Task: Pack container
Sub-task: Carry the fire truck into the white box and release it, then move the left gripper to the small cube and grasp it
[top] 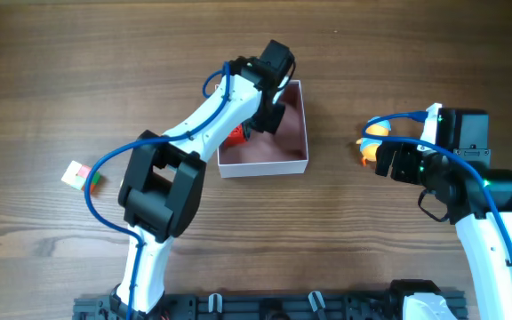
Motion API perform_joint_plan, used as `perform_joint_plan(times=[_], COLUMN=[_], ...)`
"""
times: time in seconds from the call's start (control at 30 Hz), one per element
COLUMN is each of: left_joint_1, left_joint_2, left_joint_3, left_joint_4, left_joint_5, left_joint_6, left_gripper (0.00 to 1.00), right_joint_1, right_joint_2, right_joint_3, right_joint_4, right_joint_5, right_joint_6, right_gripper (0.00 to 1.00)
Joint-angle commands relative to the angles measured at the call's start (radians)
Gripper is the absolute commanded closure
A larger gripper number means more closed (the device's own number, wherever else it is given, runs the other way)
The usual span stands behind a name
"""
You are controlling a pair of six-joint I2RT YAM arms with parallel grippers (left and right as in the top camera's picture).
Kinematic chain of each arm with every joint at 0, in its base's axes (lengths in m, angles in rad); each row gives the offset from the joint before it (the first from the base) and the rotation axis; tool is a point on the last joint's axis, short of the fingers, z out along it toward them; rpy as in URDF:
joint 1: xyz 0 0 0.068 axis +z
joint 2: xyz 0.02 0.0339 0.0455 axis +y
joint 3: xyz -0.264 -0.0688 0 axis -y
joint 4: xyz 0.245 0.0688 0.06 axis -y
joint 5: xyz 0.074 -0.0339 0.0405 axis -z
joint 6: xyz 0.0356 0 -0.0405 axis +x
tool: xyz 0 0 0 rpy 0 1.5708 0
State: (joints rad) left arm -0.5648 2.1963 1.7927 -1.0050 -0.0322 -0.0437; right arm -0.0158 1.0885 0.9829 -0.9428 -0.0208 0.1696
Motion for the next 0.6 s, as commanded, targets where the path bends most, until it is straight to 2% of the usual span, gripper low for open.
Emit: perform_joint_plan(times=[0.0, 0.03, 0.1, 0.13, 0.17, 0.23, 0.27, 0.3, 0.43, 0.57], left_joint_1=[-0.003, 0.000, 0.013, 0.029, 0.051, 0.127, 0.184, 0.238, 0.570, 0.813], left_joint_2=[-0.065, -0.112, -0.190, -0.248, -0.294, -0.393, -0.437, -0.464, -0.495, -0.495], left_joint_3=[0.001, 0.003, 0.003, 0.003, 0.003, 0.003, 0.003, 0.003, -0.011, -0.172], left_joint_4=[-0.008, -0.006, -0.012, -0.028, -0.044, -0.089, -0.123, -0.156, -0.333, -0.265], left_joint_5=[0.008, -0.008, -0.043, -0.060, -0.071, -0.070, -0.070, -0.071, -0.054, 0.087], left_joint_6=[0.010, 0.010, 0.009, -0.005, -0.029, -0.081, -0.108, -0.134, -0.418, -0.547], left_gripper=[0.87, 0.73, 0.62, 0.49, 0.41, 0.29, 0.05, 0.00, 0.00, 0.00], right_joint_1=[0.002, 0.002, 0.002, 0.002, 0.002, 0.002, 0.002, 0.002, 0.002, 0.002], right_joint_2=[0.007, 0.007, 0.007, 0.007, 0.007, 0.007, 0.007, 0.007, 0.007, 0.007], right_joint_3=[0.021, 0.021, 0.021, 0.021, 0.021, 0.021, 0.021, 0.021, 0.021, 0.021], right_joint_4=[0.000, -0.001, -0.001, -0.001, 0.000, 0.000, 0.000, 0.000, 0.000, 0.003], right_joint_5=[0.021, 0.021, 0.021, 0.021, 0.021, 0.021, 0.021, 0.021, 0.021, 0.021], right_joint_6=[-0.013, -0.013, -0.013, -0.013, -0.013, -0.014, -0.014, -0.014, -0.014, -0.014], right_gripper=[0.00, 0.00, 0.00, 0.00, 0.00, 0.00, 0.00, 0.00, 0.00, 0.00])
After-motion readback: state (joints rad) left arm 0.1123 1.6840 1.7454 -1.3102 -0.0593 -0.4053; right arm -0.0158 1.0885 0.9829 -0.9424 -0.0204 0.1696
